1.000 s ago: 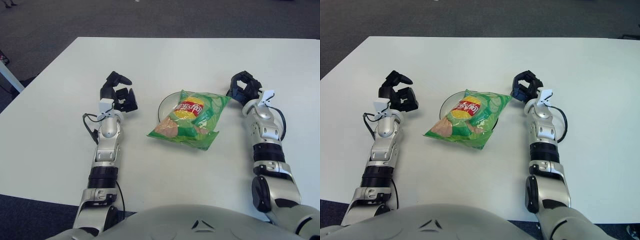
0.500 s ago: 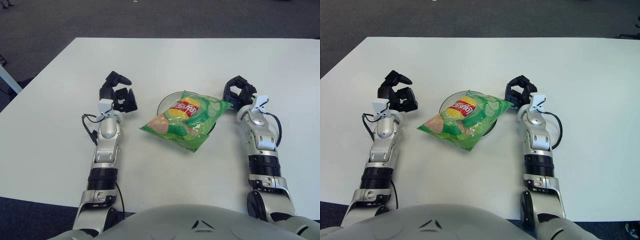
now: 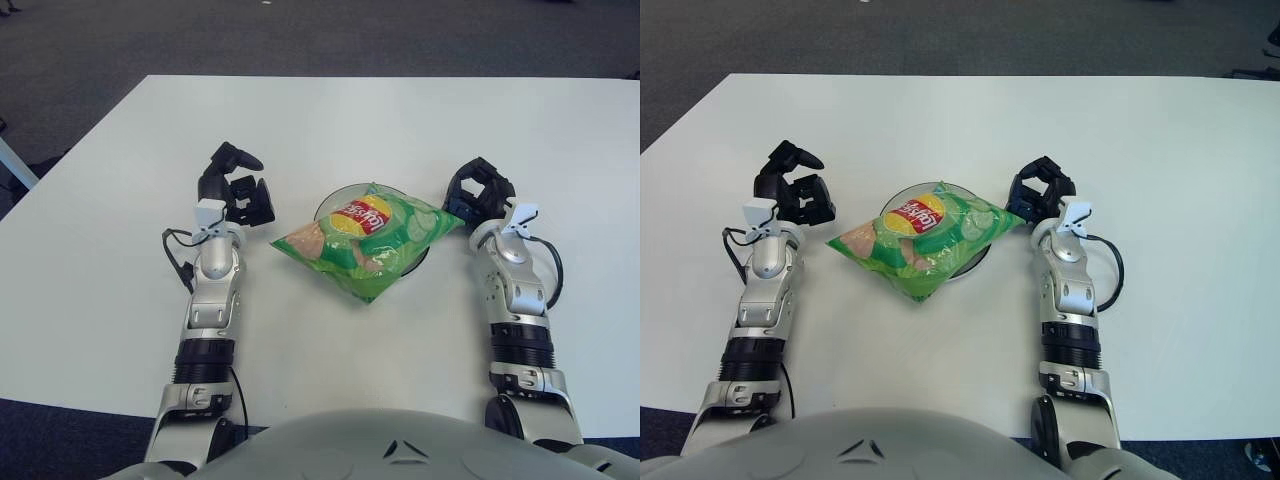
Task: Put the snack into the plate.
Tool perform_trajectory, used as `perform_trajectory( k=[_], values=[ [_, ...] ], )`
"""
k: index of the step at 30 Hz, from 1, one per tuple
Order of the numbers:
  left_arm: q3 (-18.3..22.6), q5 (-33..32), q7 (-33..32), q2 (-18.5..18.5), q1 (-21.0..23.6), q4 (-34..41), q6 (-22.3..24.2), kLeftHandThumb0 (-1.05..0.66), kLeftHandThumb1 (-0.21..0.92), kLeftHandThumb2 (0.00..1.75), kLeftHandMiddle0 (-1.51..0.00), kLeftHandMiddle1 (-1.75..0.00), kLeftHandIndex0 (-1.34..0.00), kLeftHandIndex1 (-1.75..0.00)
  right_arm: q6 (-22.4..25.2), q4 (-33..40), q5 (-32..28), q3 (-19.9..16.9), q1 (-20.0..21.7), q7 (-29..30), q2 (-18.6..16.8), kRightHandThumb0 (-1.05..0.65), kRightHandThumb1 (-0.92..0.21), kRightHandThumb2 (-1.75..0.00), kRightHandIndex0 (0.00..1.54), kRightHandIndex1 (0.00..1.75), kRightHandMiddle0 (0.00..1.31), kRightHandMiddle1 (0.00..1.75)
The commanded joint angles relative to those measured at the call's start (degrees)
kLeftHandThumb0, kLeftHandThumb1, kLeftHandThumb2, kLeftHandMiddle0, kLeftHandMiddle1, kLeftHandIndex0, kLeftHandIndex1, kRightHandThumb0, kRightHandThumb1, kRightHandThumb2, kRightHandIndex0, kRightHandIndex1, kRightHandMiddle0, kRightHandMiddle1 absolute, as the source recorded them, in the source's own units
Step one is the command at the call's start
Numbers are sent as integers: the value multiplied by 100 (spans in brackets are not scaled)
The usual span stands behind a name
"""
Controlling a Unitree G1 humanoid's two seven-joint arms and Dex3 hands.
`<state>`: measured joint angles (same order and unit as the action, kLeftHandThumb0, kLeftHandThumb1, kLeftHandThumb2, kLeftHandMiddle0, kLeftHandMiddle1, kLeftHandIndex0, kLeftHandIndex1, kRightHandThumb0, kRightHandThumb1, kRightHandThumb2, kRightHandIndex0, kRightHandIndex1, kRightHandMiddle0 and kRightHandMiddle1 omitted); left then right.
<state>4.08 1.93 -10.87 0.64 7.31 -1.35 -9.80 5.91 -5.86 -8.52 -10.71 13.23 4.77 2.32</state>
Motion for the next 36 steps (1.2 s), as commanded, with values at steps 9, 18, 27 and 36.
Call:
perform_trajectory(
  k=[9,18,27,36],
  values=[
    [-69,-4,-22,-243,-792,-344,-111,-54,17,149,-139,-175,-74,-175,-950,-789,-315,-167,-463,-304,-340,-64,1,-172,138,175,89,175],
    [-82,-35,-16,-260,-815,-343,-87,-55,15,152,-139,-175,-76,-175,-1002,-956,-378,-310,-368,-154,-442,-65,2,-174,139,175,91,175],
    [-107,-60,16,-242,-845,-370,-114,-56,15,153,-139,-175,-76,-175,-939,-1002,-442,-362,-325,-32,-486,-62,-3,-168,140,175,86,175],
    [-104,-124,27,-270,-869,-355,-112,-53,20,146,-138,-175,-71,-175,-1056,-1030,-391,-348,-341,90,-511,-59,-6,-163,140,175,83,175]
  ],
)
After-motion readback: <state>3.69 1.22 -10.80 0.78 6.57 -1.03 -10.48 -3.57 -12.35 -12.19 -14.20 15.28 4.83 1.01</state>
